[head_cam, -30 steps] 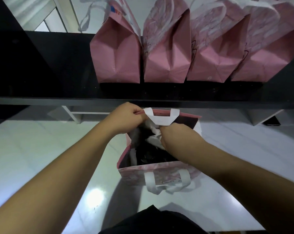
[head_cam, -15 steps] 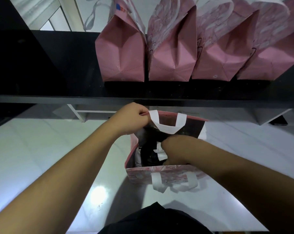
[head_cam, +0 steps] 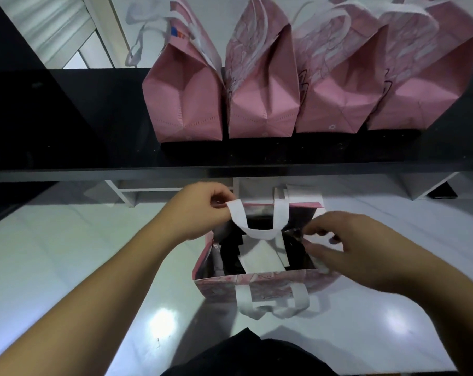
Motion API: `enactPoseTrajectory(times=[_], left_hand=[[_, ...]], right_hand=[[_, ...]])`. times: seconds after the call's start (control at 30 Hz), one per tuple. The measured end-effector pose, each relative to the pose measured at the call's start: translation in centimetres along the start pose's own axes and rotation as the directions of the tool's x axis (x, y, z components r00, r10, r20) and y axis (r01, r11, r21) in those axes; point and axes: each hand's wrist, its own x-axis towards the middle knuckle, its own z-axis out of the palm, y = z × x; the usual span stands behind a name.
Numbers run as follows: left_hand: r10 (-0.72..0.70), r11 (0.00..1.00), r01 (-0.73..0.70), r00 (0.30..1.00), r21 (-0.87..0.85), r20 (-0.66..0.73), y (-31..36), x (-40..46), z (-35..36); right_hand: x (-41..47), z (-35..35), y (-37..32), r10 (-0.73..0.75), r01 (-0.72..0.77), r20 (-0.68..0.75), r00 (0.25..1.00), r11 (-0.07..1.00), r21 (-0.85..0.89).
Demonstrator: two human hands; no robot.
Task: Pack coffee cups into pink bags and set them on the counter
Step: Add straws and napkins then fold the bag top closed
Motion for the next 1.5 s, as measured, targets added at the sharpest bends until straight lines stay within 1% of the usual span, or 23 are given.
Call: enactPoseTrajectory(times=[0.1, 0.17, 0.23, 0.3, 0.33, 0.37, 0.4, 0.43, 0.47, 0.5, 0.53, 0.6, 0.7, 0.87, 0.93, 1.03, 1.1, 1.2, 1.23, 1.3, 1.43, 1.5], left_hand=[[0.063, 0.991, -0.049, 0.992, 0.125, -0.113, -0.4, -1.3, 0.4], [0.069, 0.987, -0.037, 0.977, 0.156, -0.201, -0.7, -2.5, 0.6], [-0.001, 0.995, 0.032, 0.948, 0.091, -0.318, -1.2, -4.4, 1.1], [-0.112, 0.994, 0.106, 0.897, -0.039, -0.427, -2.1, -6.6, 1.6], [-0.162, 0.986, 0.125, 0.881, -0.113, -0.444, -2.7, -7.6, 1.8], [-0.2, 0.971, 0.125, 0.887, -0.202, -0.416, -3.3, -8.7, 1.8], [-0.221, 0.948, 0.123, 0.919, -0.294, -0.328, -3.8, -9.6, 1.8], [-0.199, 0.927, 0.117, 0.959, -0.357, -0.201, -4.1, -10.5, 1.9], [-0.142, 0.92, 0.103, 0.987, -0.378, -0.076, -4.2, -11.3, 2.0], [-0.083, 0.931, 0.081, 0.996, -0.355, 0.01, -4.1, -11.9, 2.2], [-0.043, 0.944, 0.056, 0.998, -0.324, 0.048, -4.0, -12.2, 2.6], [-0.024, 0.953, 0.032, 0.999, -0.301, 0.03, -3.5, -12.2, 3.1], [-0.016, 0.953, 0.01, 1.0, -0.304, -0.015, -3.0, -11.4, 3.5], [0.006, 0.957, 0.014, 0.998, -0.29, 0.07, -2.9, -10.6, 3.8], [0.002, 0.951, 0.013, 0.999, -0.31, 0.048, -2.9, -10.3, 4.1], [-0.03, 0.933, 0.038, 0.999, -0.357, 0.027, -2.9, -9.7, 4.6], [-0.048, 0.896, 0.055, 0.998, -0.44, 0.028, -2.9, -9.4, 4.8], [-0.116, 0.775, 0.1, 0.993, -0.625, 0.015, -3.3, -8.9, 5.1], [-0.147, 0.746, 0.116, 0.989, -0.656, 0.009, -3.6, -8.7, 5.3], [-0.189, 0.739, 0.123, 0.982, -0.662, -0.028, -4.2, -8.5, 5.5], [-0.178, 0.802, 0.096, 0.98, -0.589, -0.084, -4.6, -8.3, 5.5], [-0.141, 0.845, 0.059, 0.983, -0.532, -0.115, -4.6, -8.2, 5.5]], right_hand=[[-1.5, 2.2, 2.3, 0.069, -0.074, 0.056, 0.996, 0.993, 0.096], [-2.0, 3.6, 3.2, 0.049, -0.06, 0.06, 0.997, 0.979, 0.194], [-2.0, 4.7, 3.8, 0.029, -0.027, -0.004, 1.0, 0.962, 0.272], [-1.8, 5.7, 4.3, 0.023, -0.001, -0.063, 0.998, 0.942, 0.335], [-1.7, 6.2, 4.5, 0.026, 0.01, -0.091, 0.996, 0.928, 0.372], [-1.6, 6.6, 4.8, 0.033, 0.018, -0.114, 0.993, 0.908, 0.419], [-1.4, 6.9, 5.0, 0.04, 0.023, -0.124, 0.991, 0.884, 0.466], [-1.3, 7.2, 5.1, 0.04, 0.031, -0.13, 0.991, 0.863, 0.505], [-1.1, 7.4, 5.2, 0.036, 0.044, -0.139, 0.99, 0.846, 0.532], [-0.9, 7.6, 5.1, 0.026, 0.066, -0.156, 0.987, 0.83, 0.554], [-0.7, 7.8, 5.1, 0.014, 0.091, -0.176, 0.984, 0.815, 0.573], [-0.4, 8.0, 4.9, -0.001, 0.117, -0.187, 0.982, 0.787, 0.606], [0.1, 8.3, 4.6, 0.029, 0.082, -0.149, 0.988, 0.723, 0.686], [0.9, 8.4, 4.4, 0.123, 0.032, -0.149, 0.981, 0.66, 0.751], [1.0, 8.5, 4.4, 0.164, 0.011, -0.145, 0.976, 0.626, 0.78], [1.3, 8.7, 4.2, 0.196, -0.01, -0.136, 0.971, 0.605, 0.796], [1.5, 8.9, 4.3, 0.219, -0.01, -0.147, 0.965, 0.586, 0.81], [2.0, 9.2, 4.6, 0.275, -0.019, -0.147, 0.95, 0.521, 0.853], [2.1, 9.3, 4.7, 0.3, -0.025, -0.158, 0.941, 0.524, 0.851], [2.3, 9.4, 4.8, 0.3, 0.0, -0.212, 0.93, 0.578, 0.816], [2.5, 9.4, 4.9, 0.197, 0.054, -0.333, 0.922, 0.786, 0.615], [2.6, 9.6, 4.9, 0.173, 0.068, -0.373, 0.912, 0.832, 0.55]])
